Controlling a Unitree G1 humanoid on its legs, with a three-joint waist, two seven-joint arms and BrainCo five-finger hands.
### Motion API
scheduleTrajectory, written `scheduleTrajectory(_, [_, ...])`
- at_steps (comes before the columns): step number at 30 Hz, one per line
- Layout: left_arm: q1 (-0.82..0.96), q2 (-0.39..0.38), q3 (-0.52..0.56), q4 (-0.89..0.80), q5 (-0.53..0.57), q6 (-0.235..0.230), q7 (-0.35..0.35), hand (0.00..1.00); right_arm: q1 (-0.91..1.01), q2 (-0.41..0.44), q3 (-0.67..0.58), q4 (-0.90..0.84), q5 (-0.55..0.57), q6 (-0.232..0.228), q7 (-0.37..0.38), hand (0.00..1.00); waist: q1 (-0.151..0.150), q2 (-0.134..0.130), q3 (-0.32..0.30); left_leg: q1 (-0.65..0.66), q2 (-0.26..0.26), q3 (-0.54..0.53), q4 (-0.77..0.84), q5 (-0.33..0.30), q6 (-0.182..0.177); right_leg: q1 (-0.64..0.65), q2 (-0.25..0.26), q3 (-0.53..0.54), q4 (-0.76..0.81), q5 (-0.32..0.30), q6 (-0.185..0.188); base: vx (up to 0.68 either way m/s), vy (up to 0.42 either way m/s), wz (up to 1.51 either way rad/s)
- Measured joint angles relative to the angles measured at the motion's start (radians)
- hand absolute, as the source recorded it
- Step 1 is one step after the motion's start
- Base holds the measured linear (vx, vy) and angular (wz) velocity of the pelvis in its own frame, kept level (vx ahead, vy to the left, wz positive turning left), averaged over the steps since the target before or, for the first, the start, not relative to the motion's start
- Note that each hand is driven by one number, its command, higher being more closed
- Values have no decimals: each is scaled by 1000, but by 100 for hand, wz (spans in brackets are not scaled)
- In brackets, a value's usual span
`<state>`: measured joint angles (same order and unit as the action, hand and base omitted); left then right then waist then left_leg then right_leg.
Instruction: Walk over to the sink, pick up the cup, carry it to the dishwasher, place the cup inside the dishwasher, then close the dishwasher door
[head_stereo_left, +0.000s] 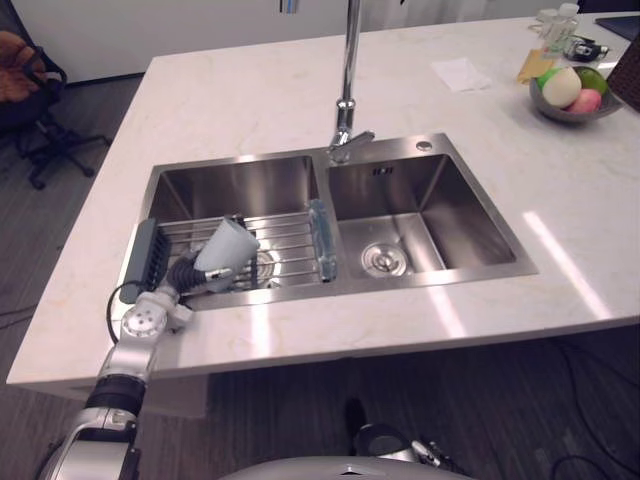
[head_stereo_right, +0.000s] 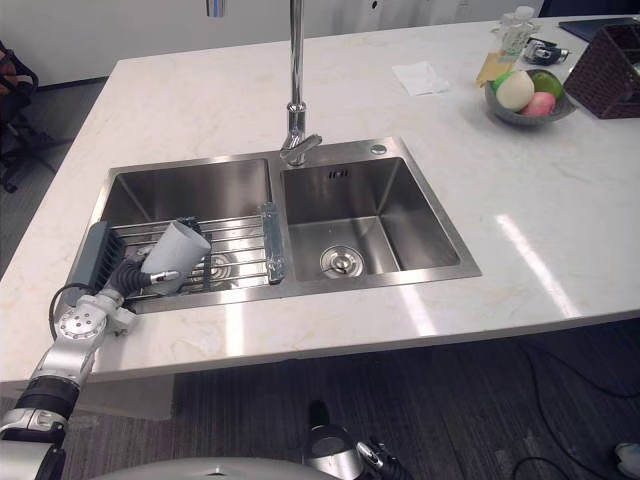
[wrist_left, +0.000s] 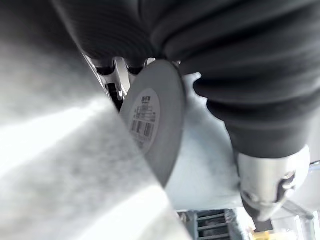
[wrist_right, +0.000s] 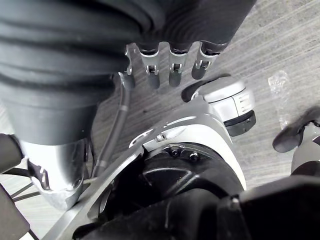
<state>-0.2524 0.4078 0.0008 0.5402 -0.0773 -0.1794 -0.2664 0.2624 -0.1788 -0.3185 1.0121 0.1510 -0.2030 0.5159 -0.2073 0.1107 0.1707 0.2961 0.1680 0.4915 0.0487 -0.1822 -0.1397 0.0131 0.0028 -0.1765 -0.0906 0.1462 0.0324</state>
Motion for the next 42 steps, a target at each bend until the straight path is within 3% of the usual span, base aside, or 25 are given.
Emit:
scheduleTrajectory(8, [1,-63,82,-10,-197,-15,-8,100,2,21,-11,17,0,-11,-1,0,3,-23,-13,2,0,0,-19,-1,0,-6,0,-2,0,6,1,-51,-9,1])
scheduleTrajectory(11, [7,-95,132,-21,-387,9,-30,100,3,24,-18,17,0,-12,-1,0,7,-23,-15,2,0,-2,-18,-1,1,-6,-1,-3,0,6,1,-46,-11,1])
scheduleTrajectory(13, [11,-112,160,-23,-445,9,-34,100,4,24,-20,17,0,-12,-1,0,9,-22,-16,2,0,-2,-18,-1,1,-6,0,-4,0,6,2,-38,-13,1])
scheduleTrajectory(18, [55,-163,211,-85,-549,-30,-23,100,7,35,-34,17,0,-12,-1,0,16,-25,-18,0,2,-17,-18,-1,1,-6,-1,-15,0,3,-4,-43,-17,6])
scheduleTrajectory(21, [120,-195,250,-166,-543,-80,37,100,11,49,-53,16,0,-12,-1,0,22,-31,-20,-6,3,-27,-18,-1,2,-9,-2,-25,0,3,-5,-42,-17,10])
scheduleTrajectory(24, [161,-205,314,-260,-457,-162,138,100,20,54,-59,16,0,-14,-2,0,42,-36,-22,-17,3,-35,-18,-1,2,-16,-4,-32,0,8,-6,-41,-12,7])
scheduleTrajectory(26, [174,-204,360,-353,-342,-246,244,100,26,56,-69,15,1,-18,-2,0,51,-37,-25,-26,3,-56,-18,-1,3,-11,-8,-49,0,13,-6,-28,-5,22])
scheduleTrajectory(29, [179,-203,403,-464,-202,-332,384,100,28,65,-87,16,1,-20,-2,0,67,-35,-29,-37,2,-72,-17,-3,6,-9,-13,-61,0,12,-4,-27,5,17])
scheduleTrajectory(33, [203,-203,433,-540,-92,-377,503,100,28,69,-91,16,1,-23,-2,0,69,-32,-34,-37,1,-82,-17,-5,11,-2,-17,-74,0,14,-1,-9,12,9])
scheduleTrajectory(36, [210,-203,441,-573,-64,-384,565,100,28,74,-96,16,0,-34,-4,0,74,-33,-35,-40,-1,-93,-16,-6,13,1,-21,-83,0,13,0,-17,8,8])
scheduleTrajectory(42, [240,-204,471,-621,-46,-393,591,100,27,81,-95,12,-1,-34,-26,0,81,-31,-36,-53,-2,-115,-8,-7,14,3,-27,-103,-1,12,1,-32,-2,11])
